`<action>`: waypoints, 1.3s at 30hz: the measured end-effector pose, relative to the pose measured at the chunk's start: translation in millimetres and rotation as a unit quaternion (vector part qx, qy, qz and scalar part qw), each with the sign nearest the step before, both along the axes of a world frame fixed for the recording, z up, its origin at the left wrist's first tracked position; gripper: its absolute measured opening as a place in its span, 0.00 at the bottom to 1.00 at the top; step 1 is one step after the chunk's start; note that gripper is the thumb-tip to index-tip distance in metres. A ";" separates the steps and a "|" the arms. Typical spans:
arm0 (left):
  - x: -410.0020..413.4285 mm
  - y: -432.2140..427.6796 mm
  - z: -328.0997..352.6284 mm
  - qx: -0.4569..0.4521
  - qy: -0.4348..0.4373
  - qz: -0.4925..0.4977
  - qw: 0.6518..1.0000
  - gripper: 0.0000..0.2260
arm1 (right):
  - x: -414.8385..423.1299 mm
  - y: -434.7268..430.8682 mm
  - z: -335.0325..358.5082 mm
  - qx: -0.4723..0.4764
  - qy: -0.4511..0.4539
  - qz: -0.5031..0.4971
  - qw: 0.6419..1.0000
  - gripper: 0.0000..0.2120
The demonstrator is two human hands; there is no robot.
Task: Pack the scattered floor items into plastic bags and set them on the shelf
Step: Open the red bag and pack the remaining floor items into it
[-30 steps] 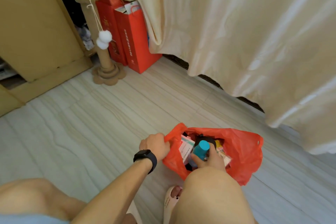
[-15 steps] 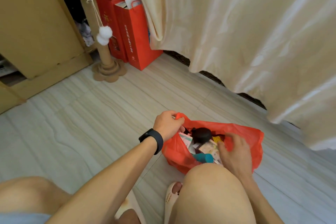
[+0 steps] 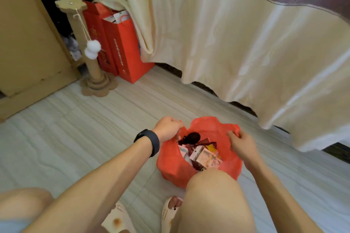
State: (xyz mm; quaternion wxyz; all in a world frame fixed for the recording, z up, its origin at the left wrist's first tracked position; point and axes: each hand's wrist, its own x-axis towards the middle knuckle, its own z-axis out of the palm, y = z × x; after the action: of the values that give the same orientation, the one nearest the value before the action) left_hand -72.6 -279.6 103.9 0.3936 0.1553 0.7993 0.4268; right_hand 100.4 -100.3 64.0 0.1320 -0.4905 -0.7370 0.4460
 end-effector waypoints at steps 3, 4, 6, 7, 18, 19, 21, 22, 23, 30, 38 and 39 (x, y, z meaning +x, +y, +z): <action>-22.1 -2.0 26.1 -0.012 -0.018 0.045 0.999 0.15 | -31.9 -20.3 48.0 -0.011 0.068 0.050 0.996 0.15; -30.9 -4.4 38.1 -0.004 -0.022 0.062 0.998 0.14 | -40.3 -24.3 61.9 -0.019 0.098 0.049 0.994 0.13; -47.5 -12.7 67.3 0.020 -0.029 0.088 0.996 0.14 | -51.9 -29.0 83.5 -0.032 0.166 0.031 0.985 0.12; -55.4 -18.5 82.5 0.035 -0.029 0.099 0.994 0.14 | -56.5 -30.3 92.0 -0.036 0.196 0.024 0.980 0.11; -90.5 -119.8 87.7 0.022 -0.064 0.214 0.975 0.12 | -129.0 -82.6 73.0 -0.134 0.148 0.077 0.977 0.14; -90.7 -132.0 80.7 0.012 -0.099 0.214 0.972 0.12 | -133.5 -86.3 66.1 -0.161 0.147 0.071 0.973 0.13; -90.3 -152.2 65.8 -0.023 -0.150 0.189 0.970 0.10 | -141.3 -95.7 55.0 -0.226 0.153 0.081 0.959 0.11; -90.6 -159.2 59.1 -0.021 -0.167 0.187 0.968 0.09 | -145.2 -101.1 50.8 -0.259 0.159 0.096 0.948 0.10; -91.6 -163.5 53.2 -0.002 -0.178 0.196 0.964 0.08 | -148.6 -106.3 48.7 -0.288 0.163 0.114 0.937 0.10; -94.3 -142.8 17.5 0.136 -0.224 0.222 0.939 0.09 | -168.9 -114.4 36.0 -0.425 0.160 0.181 0.872 0.13; -114.3 -111.2 -84.7 -0.093 0.179 0.067 0.977 0.19 | -190.9 -113.4 -29.8 -0.286 0.098 0.214 0.929 0.13; -116.2 -111.5 -102.3 -0.158 0.304 0.017 0.939 0.20 | -197.6 -115.2 -42.9 -0.252 0.094 0.221 0.938 0.13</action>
State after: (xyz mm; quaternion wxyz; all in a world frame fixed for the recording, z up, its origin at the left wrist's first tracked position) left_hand -188.8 -391.0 1.6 0.1443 0.2002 0.9403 0.2343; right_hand -97.2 -215.4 21.1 -0.0291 -0.2887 -0.6747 0.6787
